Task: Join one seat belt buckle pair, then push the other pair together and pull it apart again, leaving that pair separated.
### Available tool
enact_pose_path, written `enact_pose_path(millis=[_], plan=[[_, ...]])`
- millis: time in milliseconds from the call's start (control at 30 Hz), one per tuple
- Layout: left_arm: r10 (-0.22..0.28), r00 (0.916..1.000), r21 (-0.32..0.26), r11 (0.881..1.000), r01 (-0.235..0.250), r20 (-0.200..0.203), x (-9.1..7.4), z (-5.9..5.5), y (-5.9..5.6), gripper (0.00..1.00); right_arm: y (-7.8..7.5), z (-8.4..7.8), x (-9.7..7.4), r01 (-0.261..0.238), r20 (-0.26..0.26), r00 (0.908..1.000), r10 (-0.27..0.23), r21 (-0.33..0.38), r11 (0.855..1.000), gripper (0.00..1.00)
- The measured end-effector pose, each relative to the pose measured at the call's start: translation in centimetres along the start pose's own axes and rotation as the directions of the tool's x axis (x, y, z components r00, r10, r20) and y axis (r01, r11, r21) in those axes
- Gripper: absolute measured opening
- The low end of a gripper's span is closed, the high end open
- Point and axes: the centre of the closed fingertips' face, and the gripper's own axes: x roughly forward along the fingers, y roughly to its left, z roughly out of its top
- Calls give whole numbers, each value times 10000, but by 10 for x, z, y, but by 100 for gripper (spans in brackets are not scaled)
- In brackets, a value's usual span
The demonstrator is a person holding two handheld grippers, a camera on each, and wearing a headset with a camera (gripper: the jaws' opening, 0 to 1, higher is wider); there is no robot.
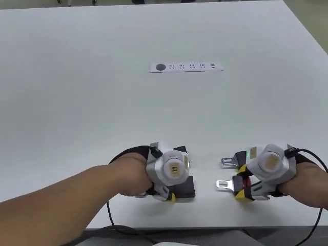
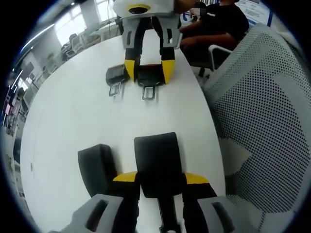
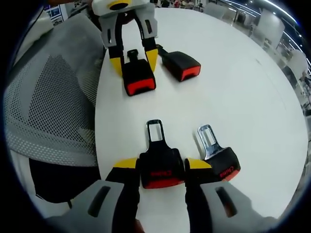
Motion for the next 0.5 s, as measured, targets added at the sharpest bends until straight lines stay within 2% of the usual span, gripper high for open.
enact_pose_path(millis=[200, 500], plan=[[-40, 10000, -77, 10000, 40, -1, 0, 1, -1, 34, 10, 25, 11, -127, 378, 9992, 135, -212, 9997, 35], [-33, 10000, -234, 9997, 34, 50, 1, 0, -1, 34, 18, 49, 22, -159, 622, 9979, 177, -300, 9994, 35]])
